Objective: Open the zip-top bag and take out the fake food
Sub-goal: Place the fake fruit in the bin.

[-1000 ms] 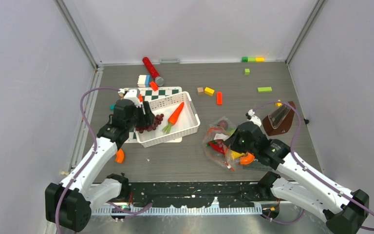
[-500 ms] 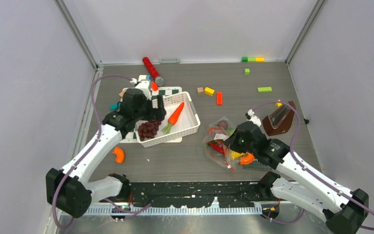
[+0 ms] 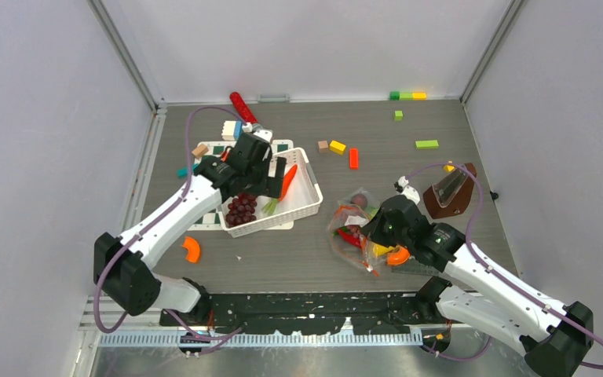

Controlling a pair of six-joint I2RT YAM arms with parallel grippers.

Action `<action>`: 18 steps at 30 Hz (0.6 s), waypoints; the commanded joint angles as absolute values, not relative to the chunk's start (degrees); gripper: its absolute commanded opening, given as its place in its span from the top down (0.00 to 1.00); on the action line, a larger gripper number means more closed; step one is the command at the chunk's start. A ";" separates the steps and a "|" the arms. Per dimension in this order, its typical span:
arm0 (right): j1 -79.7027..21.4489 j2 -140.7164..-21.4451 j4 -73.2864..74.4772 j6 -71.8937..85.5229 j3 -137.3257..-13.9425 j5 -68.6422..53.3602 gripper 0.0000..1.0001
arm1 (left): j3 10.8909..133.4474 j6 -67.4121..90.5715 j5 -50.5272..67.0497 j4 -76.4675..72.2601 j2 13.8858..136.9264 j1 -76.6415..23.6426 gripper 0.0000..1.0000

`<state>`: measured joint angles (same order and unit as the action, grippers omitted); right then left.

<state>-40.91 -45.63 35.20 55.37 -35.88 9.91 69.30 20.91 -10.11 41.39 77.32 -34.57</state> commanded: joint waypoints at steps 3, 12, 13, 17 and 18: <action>-40.76 -45.43 34.98 54.25 -37.42 11.00 1.00 | 73.09 23.26 -13.40 49.85 76.53 -34.85 0.00; -40.78 -44.12 35.23 54.30 -36.77 11.05 1.00 | 67.37 21.78 -13.59 44.41 70.79 -34.73 0.00; -40.78 -44.05 35.28 54.29 -36.81 11.05 1.00 | 65.96 20.63 -11.54 42.46 69.57 -34.80 0.00; -40.78 -43.90 35.81 54.13 -37.03 11.33 1.00 | 62.41 22.70 -5.01 38.86 66.47 -34.23 0.00; -40.78 -43.84 35.84 54.09 -36.97 11.38 1.00 | 61.90 23.88 -2.37 38.74 66.84 -34.12 0.00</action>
